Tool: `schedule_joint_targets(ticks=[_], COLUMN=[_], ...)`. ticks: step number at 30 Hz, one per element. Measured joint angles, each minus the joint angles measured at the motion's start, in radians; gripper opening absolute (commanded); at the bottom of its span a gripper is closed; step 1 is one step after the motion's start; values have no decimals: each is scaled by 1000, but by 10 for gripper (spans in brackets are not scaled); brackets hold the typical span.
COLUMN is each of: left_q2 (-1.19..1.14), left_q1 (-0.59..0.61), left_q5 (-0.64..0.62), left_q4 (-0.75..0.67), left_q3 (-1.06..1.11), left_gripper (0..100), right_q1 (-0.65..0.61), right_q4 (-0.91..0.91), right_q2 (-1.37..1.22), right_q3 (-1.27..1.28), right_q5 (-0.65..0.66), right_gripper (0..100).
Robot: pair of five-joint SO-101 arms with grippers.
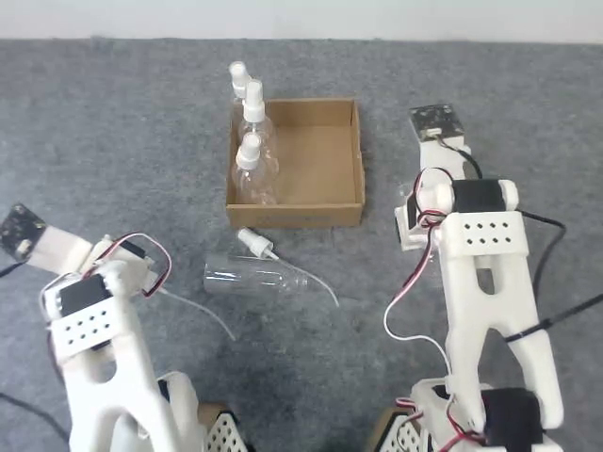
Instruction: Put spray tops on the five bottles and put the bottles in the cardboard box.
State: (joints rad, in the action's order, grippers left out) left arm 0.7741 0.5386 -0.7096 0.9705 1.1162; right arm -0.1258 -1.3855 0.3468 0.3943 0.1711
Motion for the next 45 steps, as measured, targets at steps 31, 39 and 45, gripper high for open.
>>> schedule_joint_targets(ticks=[31,39,45], left_q2=[0,0,0], left_q1=[0,0,0], left_q5=[0,0,0], left_q4=[0,0,0], left_q3=[0,0,0], left_gripper=[13,13,13], right_q1=[0,2,2], right_q4=[15,15,15], right_q2=[-402,-431,-431], right_q3=[-204,-256,-256], right_q5=[-473,-936,-1220], right_gripper=[128,128,128])
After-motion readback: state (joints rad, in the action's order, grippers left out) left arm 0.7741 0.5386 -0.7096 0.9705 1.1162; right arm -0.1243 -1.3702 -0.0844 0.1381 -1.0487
